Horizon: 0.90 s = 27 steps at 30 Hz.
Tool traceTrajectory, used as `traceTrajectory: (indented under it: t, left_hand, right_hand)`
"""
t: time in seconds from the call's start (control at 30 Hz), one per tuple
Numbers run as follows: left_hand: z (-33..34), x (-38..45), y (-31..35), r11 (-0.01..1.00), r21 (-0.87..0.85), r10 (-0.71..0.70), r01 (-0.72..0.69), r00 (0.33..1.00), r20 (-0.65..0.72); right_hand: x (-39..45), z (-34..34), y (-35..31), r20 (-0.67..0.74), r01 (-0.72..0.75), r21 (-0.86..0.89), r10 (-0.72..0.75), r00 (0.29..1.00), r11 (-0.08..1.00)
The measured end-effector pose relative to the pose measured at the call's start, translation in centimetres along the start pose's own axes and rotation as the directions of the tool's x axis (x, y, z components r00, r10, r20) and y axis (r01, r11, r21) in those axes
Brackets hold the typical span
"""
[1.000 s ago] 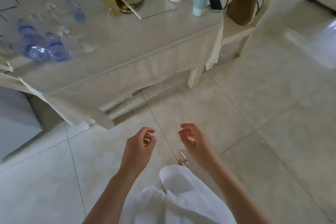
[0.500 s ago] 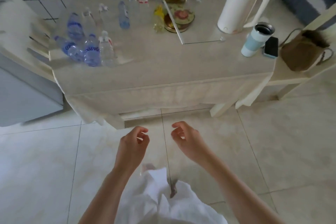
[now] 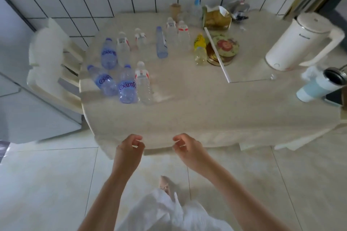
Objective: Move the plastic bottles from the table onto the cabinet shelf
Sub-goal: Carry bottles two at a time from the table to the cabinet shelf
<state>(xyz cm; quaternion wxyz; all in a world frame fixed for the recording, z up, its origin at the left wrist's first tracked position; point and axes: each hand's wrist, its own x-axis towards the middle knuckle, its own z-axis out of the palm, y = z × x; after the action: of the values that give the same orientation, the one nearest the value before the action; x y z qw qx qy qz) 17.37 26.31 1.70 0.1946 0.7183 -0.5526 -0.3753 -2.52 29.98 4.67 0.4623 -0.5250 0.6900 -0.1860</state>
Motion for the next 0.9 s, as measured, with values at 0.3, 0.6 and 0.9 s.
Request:
traceTrajectory:
  t: [0.3, 0.6, 0.9]
  left_hand:
    - [-3.7, 12.4, 2.3, 0.997, -0.020, -0.070, 0.069, 0.995, -0.065]
    - [-3.4, 20.9, 4.3, 0.991, -0.031, -0.133, 0.130, 0.974, -0.184]
    - [-2.2, 26.2, 5.4, 0.964, 0.184, -0.172, 0.193, 0.977, -0.124]
  right_hand:
    - [9.8, 0.7, -5.3, -0.015, -0.055, 0.001, 0.055, 0.998, 0.998]
    - [20.3, -1.2, -8.4, 0.063, -0.151, -0.002, 0.150, 0.987, 0.989]
    - [30.1, 0.6, -10.8, 0.114, -0.274, -0.043, 0.277, 0.954, 0.961]
